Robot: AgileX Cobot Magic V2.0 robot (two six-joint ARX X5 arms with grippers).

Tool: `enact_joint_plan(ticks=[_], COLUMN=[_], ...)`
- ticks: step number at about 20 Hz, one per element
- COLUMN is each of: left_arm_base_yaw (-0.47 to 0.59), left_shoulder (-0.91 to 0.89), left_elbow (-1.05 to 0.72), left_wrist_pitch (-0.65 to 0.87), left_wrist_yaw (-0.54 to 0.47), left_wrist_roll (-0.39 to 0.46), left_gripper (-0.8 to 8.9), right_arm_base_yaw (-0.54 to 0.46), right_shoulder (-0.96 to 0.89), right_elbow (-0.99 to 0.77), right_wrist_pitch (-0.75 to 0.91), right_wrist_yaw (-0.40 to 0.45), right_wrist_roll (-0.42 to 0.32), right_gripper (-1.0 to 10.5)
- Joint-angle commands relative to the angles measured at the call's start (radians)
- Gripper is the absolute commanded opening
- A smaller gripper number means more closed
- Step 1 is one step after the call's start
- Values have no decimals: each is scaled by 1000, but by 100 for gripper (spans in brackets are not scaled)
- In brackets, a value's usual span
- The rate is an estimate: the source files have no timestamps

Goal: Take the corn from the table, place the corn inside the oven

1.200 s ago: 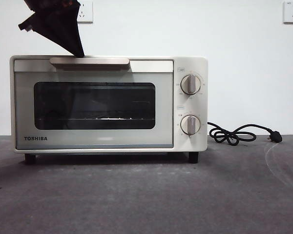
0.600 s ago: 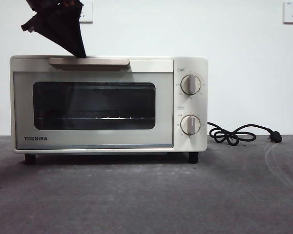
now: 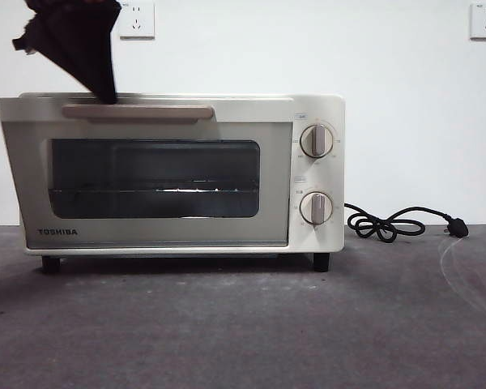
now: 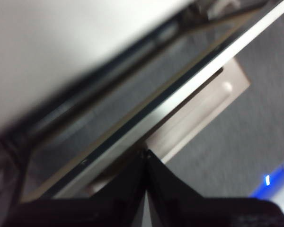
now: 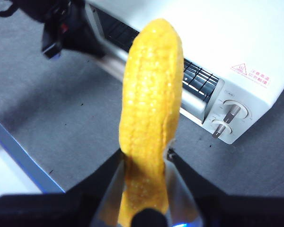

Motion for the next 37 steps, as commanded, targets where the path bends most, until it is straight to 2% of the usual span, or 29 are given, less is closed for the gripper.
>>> enact_joint_plan(ticks=[1, 8, 11, 18, 22, 29, 37], left_arm_base_yaw=[-32, -145, -180, -179, -178, -160, -92], left_shoulder=[14, -64, -162, -438, -558, -766, -1007], left_elbow=[-19, -19, -19, -29, -111, -378, -620], left_wrist_pitch=[-55, -54, -23, -23, -13, 21, 35], left_wrist_yaw=[5, 25, 24, 11, -80, -194, -277], left_wrist_roll=[51, 40, 9, -31, -70, -155, -222], left_gripper=[-6, -6, -6, -6, -6, -6, -7], right_arm_base_yaw=[0, 0, 0, 0, 1, 2, 3], right_shoulder=[-2, -2, -2, 1, 8, 60, 177], right_elbow=[5, 5, 5, 5, 5, 5, 5], right_wrist_pitch=[14, 15, 24, 39, 69, 119, 208], right_wrist_yaw=[2, 1, 0, -8, -60, -150, -241], right_wrist_roll=[-11, -14, -29, -49, -60, -87, -184], right_gripper=[-12, -12, -12, -12, -12, -12, -12])
